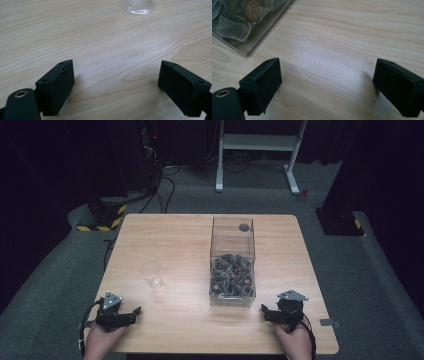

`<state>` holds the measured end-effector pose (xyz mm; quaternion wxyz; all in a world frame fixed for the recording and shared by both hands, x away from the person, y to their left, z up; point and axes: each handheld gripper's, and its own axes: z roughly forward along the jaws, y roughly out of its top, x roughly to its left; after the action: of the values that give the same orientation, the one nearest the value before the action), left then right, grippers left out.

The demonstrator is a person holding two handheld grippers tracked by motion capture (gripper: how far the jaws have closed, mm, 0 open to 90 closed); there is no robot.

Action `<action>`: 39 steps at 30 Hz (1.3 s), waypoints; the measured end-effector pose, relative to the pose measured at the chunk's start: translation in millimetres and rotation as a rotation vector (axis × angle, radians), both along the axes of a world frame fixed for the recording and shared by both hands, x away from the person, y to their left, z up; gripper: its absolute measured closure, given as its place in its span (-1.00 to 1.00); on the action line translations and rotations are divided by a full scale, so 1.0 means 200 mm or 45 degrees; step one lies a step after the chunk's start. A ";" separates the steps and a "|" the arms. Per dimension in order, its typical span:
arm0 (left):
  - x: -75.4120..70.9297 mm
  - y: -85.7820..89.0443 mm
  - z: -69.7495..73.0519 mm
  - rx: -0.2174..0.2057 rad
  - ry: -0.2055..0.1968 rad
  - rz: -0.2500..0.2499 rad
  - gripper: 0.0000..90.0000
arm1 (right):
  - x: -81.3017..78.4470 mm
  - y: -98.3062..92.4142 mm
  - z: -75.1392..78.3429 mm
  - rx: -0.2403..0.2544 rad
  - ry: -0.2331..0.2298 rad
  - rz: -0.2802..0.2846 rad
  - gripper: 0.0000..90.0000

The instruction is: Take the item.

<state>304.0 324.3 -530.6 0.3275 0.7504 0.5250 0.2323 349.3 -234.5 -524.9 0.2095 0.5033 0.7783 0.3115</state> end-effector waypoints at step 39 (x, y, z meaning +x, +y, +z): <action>0.00 0.01 0.01 -0.028 0.009 -0.012 -0.65 | -0.02 -0.01 0.00 0.006 0.010 0.021 -0.82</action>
<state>303.3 327.1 -529.0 0.3350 0.7499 0.5253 0.2223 344.7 -237.2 -524.6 0.2026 0.4985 0.7826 0.3131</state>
